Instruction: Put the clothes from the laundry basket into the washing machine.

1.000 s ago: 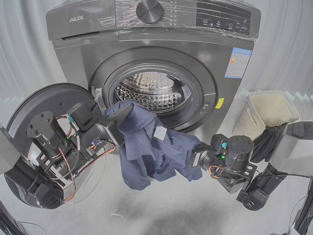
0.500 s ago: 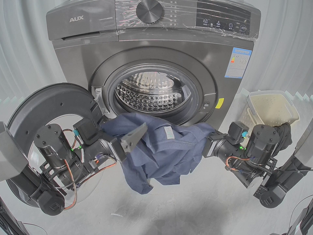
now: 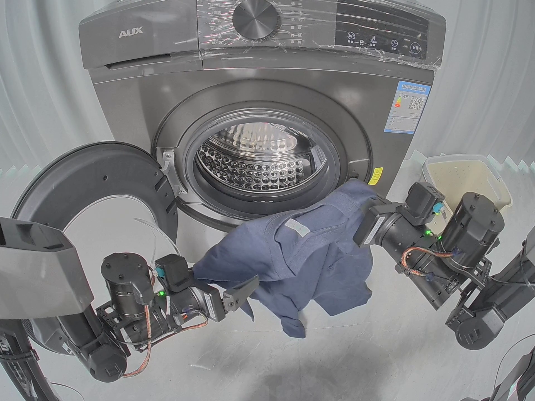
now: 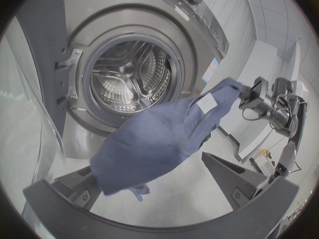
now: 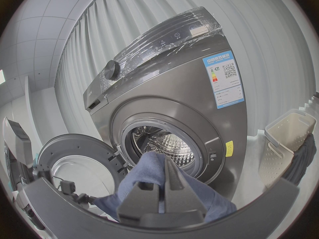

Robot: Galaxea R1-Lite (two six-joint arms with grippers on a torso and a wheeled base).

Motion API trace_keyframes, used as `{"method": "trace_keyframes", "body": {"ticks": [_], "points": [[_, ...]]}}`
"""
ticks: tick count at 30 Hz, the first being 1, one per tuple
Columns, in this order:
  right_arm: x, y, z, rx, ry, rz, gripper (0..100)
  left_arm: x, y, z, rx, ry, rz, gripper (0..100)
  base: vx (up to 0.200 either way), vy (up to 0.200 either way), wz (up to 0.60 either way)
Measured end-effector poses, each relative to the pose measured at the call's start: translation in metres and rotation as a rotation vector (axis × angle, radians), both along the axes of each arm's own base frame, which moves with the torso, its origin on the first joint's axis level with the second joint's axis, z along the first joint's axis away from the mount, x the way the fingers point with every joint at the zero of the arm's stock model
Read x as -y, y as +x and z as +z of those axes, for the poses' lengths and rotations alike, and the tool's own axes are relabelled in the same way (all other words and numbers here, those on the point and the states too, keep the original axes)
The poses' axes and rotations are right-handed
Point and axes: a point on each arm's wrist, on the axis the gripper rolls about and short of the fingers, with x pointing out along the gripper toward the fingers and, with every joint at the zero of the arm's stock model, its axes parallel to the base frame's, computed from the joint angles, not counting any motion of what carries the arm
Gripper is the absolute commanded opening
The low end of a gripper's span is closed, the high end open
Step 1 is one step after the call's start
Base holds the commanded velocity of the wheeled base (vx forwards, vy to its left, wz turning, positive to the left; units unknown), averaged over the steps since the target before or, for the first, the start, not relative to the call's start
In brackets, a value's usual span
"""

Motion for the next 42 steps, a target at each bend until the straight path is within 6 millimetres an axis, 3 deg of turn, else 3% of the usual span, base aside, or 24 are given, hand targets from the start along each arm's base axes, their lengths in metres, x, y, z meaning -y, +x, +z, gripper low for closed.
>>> {"method": "trace_keyframes", "body": {"ticks": [20, 34, 42], "points": [[-0.007, 0.001, 0.012, 0.039, 0.038, 0.005, 0, 0.022, 0.030, -0.052, -0.006, 0.156, -0.028, 100, 0.000, 0.000, 0.00], [-0.010, 0.005, 0.018, 0.066, 0.065, -0.006, 0, 0.027, 0.025, -0.060, -0.004, 0.201, -0.065, 100, 0.000, 0.000, 0.00], [-0.011, 0.011, 0.019, 0.073, 0.075, -0.026, 0, 0.047, 0.022, -0.055, 0.043, 0.180, -0.124, 100, 0.000, 0.000, 0.00]]}}
